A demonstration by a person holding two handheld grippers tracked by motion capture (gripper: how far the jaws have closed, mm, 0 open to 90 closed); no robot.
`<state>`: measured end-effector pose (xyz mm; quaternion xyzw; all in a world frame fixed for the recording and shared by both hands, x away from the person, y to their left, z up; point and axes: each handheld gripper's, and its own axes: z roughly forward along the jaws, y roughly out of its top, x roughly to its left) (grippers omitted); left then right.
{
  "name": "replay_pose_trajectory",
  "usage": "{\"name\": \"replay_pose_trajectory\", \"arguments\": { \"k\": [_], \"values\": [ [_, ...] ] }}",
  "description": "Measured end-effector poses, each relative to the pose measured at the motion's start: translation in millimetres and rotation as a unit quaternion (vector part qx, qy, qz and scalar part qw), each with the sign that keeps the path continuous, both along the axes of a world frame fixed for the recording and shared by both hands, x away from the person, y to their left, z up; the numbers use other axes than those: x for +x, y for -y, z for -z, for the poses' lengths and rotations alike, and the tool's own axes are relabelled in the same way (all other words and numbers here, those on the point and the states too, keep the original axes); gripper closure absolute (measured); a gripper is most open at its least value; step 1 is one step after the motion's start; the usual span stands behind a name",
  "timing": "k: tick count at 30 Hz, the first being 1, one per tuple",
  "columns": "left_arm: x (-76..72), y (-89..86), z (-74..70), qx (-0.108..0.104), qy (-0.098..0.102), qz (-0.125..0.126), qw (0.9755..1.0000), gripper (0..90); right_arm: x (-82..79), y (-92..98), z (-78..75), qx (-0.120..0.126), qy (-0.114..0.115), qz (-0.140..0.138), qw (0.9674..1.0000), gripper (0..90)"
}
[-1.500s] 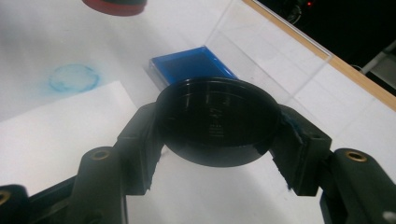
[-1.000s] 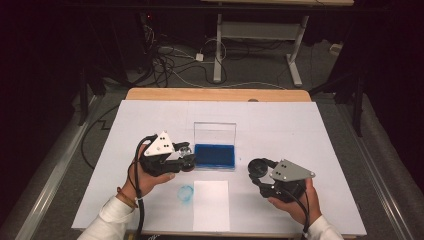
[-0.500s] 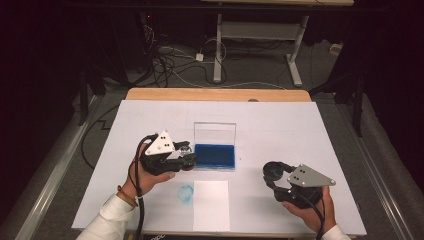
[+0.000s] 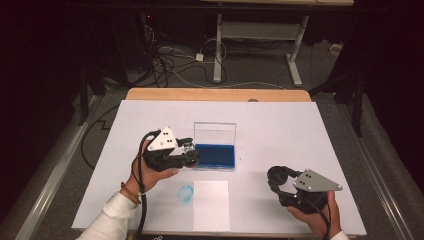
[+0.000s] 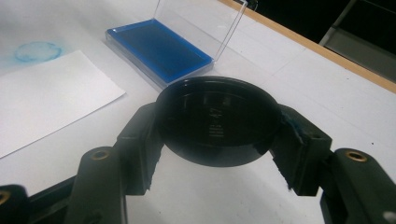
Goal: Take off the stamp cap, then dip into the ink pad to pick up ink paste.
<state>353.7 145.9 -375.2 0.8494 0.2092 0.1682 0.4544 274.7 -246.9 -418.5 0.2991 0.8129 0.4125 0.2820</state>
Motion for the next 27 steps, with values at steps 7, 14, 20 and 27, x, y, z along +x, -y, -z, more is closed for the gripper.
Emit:
{"name": "replay_pose_trajectory", "arguments": {
  "k": [7, 14, 20, 27],
  "values": [
    [7.1, 10.0, -0.9, 0.002, -0.003, 0.005, 1.0000, 54.9, 2.2, -3.6, 2.3, -0.004, -0.004, -0.007, 1.0000, 38.8],
    [17.6, 17.5, -0.5, 0.000, -0.009, 0.008, 0.9999, 54.9, 5.3, -5.6, 3.4, -0.005, -0.006, -0.010, 0.9999, 38.8],
    [25.8, 20.5, 3.4, 0.003, -0.016, 0.006, 0.9998, 54.9, 6.0, -6.4, 4.0, -0.005, -0.008, -0.007, 0.9999, 38.8],
    [30.5, 24.2, 6.1, 0.006, -0.017, 0.002, 0.9998, 54.8, 5.5, -7.2, 2.5, -0.007, -0.003, -0.009, 0.9999, 38.8]
  ]
}}
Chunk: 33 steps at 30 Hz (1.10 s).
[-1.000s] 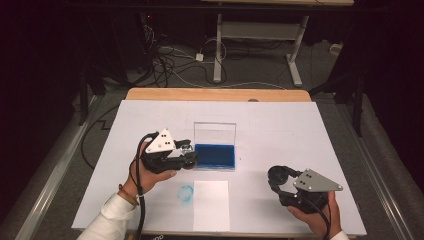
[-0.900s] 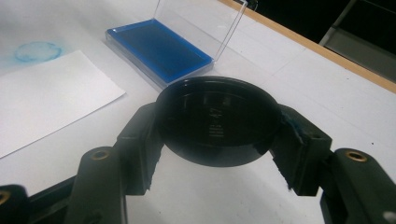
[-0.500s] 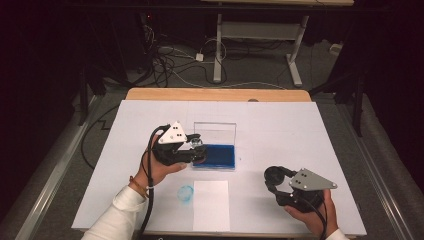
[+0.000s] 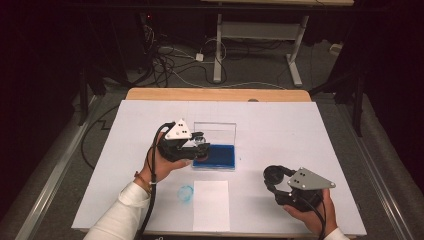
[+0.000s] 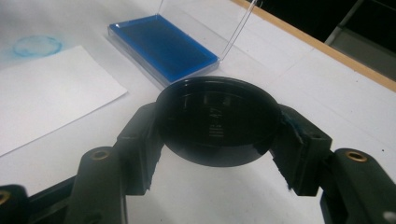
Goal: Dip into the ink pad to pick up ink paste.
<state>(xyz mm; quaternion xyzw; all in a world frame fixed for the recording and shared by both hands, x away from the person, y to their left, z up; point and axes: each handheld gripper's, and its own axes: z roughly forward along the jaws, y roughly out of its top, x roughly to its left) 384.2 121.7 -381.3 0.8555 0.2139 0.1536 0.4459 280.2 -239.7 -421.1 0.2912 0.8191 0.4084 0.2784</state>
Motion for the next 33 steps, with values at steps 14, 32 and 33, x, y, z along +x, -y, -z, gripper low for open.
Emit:
{"name": "replay_pose_trajectory", "arguments": {
  "k": [14, 32, 33],
  "values": [
    [12.2, 8.2, 10.7, 0.014, -0.009, -0.004, 0.9999, 54.8, -1.6, 2.1, -0.4, -0.006, 0.003, 0.001, 1.0000, 38.8],
    [30.2, 20.9, 46.6, 0.024, -0.039, -0.012, 0.9989, 54.8, 2.9, 2.3, 4.3, -0.021, -0.014, 0.012, 0.9996, 38.7],
    [31.9, 22.3, 49.1, 0.027, -0.041, -0.010, 0.9987, 54.8, 4.1, 2.6, 5.6, -0.023, -0.018, 0.013, 0.9995, 38.8]
  ]
}}
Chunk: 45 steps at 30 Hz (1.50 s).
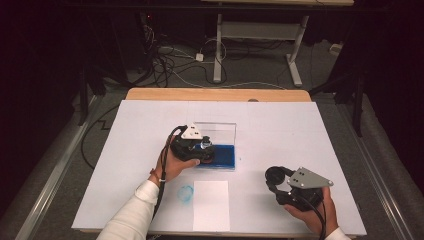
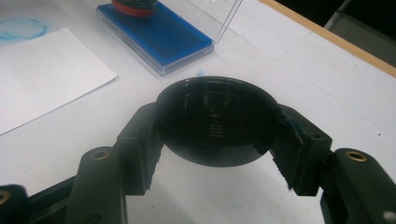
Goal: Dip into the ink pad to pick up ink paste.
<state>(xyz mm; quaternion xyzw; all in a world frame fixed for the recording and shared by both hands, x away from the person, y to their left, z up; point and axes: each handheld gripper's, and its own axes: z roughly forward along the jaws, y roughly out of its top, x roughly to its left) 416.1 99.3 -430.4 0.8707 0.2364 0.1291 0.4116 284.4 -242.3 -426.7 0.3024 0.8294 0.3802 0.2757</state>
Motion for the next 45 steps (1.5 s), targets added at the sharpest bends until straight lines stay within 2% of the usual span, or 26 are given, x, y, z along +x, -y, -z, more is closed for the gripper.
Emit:
{"name": "replay_pose_trajectory", "arguments": {
  "k": [1, 2, 6, 8, 14, 20, 26, 30, 34, 38, 45],
  "values": [
    [0.0, 0.0, 0.0, 0.000, 0.000, 0.000, 1.0000, 54.8, 0.0, 0.0, 0.0, 0.000, 0.000, 0.000, 1.0000, 38.8],
    [0.7, 1.1, 1.2, 0.011, 0.003, -0.003, 0.9999, 54.8, 0.3, 0.0, 0.2, 0.000, 0.000, 0.001, 1.0000, 38.7],
    [2.1, 0.8, 6.1, 0.019, 0.003, -0.014, 0.9997, 54.8, 0.0, 0.0, 0.2, -0.002, -0.001, -0.001, 1.0000, 38.7],
    [2.0, -1.2, 7.5, 0.009, 0.001, -0.016, 0.9998, 54.7, 0.3, -0.3, 1.3, -0.005, -0.004, -0.001, 1.0000, 38.7],
    [-0.6, -2.2, 10.7, 0.005, 0.004, -0.013, 0.9999, 54.6, 0.9, -0.5, 2.4, -0.007, -0.008, -0.003, 0.9999, 38.7],
    [-6.7, -2.8, 12.9, 0.015, 0.022, -0.010, 0.9996, 54.6, 0.7, -1.4, 2.4, -0.008, -0.009, -0.002, 0.9999, 38.7],
    [-8.1, -2.1, 14.7, 0.013, 0.030, -0.013, 0.9994, 54.6, 0.1, -2.8, 2.7, -0.007, -0.010, -0.004, 0.9999, 38.7],
    [-5.9, -2.0, 15.7, 0.005, 0.027, -0.015, 0.9995, 54.6, 0.4, -2.9, 3.2, -0.008, -0.013, -0.004, 0.9999, 38.7],
    [-8.7, -0.6, 15.1, 0.016, 0.033, -0.015, 0.9992, 54.6, 0.5, -2.5, 3.0, -0.006, -0.011, -0.003, 0.9999, 38.7],
    [-11.0, -0.7, 15.6, 0.018, 0.036, -0.018, 0.9990, 54.7, 1.2, -1.5, 3.4, -0.001, -0.015, -0.001, 0.9999, 38.6],
    [-10.4, -1.8, 16.0, 0.012, 0.028, -0.023, 0.9993, 54.7, 0.7, -1.4, 3.2, -0.001, -0.012, -0.002, 0.9999, 38.6]
  ]
}}
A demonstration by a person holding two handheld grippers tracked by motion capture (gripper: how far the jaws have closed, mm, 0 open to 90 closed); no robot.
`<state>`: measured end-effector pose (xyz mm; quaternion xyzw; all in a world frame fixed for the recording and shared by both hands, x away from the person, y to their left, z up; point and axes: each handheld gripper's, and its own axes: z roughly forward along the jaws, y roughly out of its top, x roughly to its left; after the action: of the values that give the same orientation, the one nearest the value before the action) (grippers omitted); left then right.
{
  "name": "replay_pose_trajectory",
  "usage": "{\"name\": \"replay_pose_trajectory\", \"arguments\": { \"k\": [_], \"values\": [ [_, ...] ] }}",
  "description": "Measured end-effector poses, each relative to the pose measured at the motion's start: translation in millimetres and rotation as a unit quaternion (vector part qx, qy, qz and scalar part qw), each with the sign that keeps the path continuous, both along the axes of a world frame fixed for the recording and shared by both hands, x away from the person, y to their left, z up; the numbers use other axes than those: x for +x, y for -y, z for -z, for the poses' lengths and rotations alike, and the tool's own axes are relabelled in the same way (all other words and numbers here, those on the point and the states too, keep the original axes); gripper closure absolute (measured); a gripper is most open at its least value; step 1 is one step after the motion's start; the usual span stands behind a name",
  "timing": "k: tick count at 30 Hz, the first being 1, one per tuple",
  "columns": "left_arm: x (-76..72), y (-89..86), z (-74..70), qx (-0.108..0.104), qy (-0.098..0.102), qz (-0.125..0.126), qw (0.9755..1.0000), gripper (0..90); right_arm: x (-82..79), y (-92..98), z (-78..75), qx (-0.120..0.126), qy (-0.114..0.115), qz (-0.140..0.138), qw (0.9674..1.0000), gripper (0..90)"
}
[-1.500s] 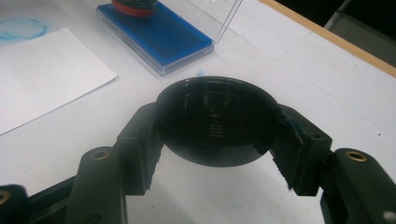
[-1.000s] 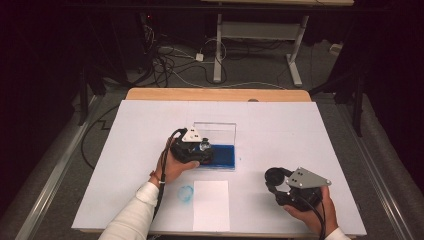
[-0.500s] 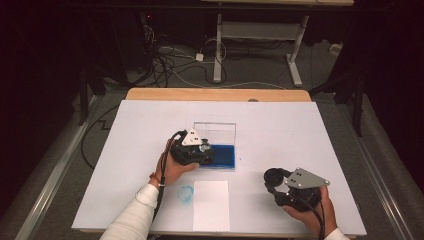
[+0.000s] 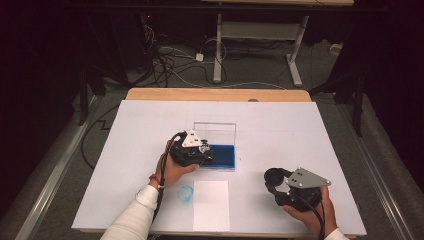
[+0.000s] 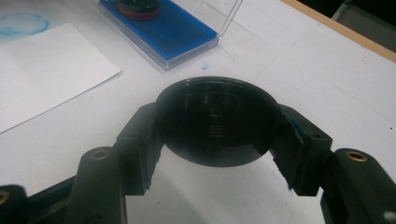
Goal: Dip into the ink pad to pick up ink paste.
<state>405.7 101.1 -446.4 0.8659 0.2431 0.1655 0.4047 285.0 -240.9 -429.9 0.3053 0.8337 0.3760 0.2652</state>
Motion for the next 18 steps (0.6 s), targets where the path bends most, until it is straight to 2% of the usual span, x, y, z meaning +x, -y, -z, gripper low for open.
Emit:
{"name": "replay_pose_trajectory", "arguments": {
  "k": [5, 10, 18],
  "values": [
    [0.9, -1.5, 0.8, -0.010, -0.006, -0.002, 0.9999, 54.6, 0.0, 1.5, -0.2, 0.005, 0.002, 0.004, 1.0000, 38.5],
    [0.1, -0.7, 0.7, -0.006, -0.005, -0.002, 1.0000, 54.6, 0.7, 2.3, 1.2, 0.010, 0.001, 0.005, 0.9999, 38.5],
    [0.4, -1.8, 1.6, -0.012, -0.009, -0.002, 0.9999, 54.5, -0.2, 2.8, 0.2, 0.013, 0.004, 0.005, 0.9999, 38.5]
  ]
}}
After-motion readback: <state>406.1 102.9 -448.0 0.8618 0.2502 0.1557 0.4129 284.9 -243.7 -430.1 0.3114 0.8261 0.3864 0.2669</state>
